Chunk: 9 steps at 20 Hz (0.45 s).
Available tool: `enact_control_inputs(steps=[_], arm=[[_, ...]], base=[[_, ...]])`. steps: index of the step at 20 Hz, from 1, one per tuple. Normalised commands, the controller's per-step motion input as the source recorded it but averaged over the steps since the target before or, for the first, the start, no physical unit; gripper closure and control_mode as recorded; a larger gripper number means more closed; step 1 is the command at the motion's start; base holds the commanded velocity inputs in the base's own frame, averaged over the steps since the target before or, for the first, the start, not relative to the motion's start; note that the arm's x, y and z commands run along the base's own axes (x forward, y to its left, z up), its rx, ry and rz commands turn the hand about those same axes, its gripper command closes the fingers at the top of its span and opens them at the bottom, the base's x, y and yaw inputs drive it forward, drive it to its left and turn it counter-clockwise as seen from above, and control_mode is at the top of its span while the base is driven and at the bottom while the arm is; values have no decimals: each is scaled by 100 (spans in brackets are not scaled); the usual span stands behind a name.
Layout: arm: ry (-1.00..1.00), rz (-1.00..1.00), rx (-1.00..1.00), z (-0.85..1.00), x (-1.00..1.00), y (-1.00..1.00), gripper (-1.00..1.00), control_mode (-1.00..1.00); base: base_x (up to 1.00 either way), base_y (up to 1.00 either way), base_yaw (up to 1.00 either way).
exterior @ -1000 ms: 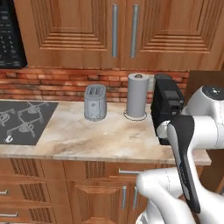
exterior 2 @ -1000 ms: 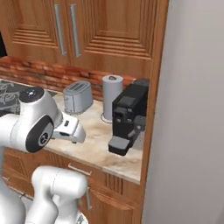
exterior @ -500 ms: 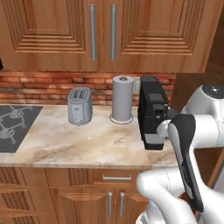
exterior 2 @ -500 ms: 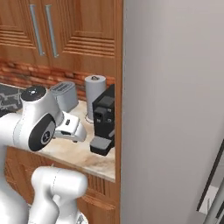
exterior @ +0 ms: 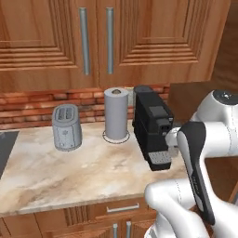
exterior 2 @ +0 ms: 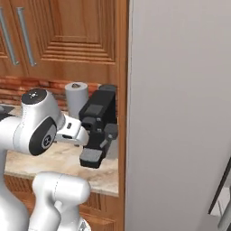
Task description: Navigate to the coffee machine.
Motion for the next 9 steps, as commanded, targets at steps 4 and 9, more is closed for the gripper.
enact_control_inputs(steps=[4,9], arm=[[0,0,0,0,0,0,-100,100],[0,0,0,0,0,0,-100,100]], base=[[100,27,-41],[100,40,-24]])
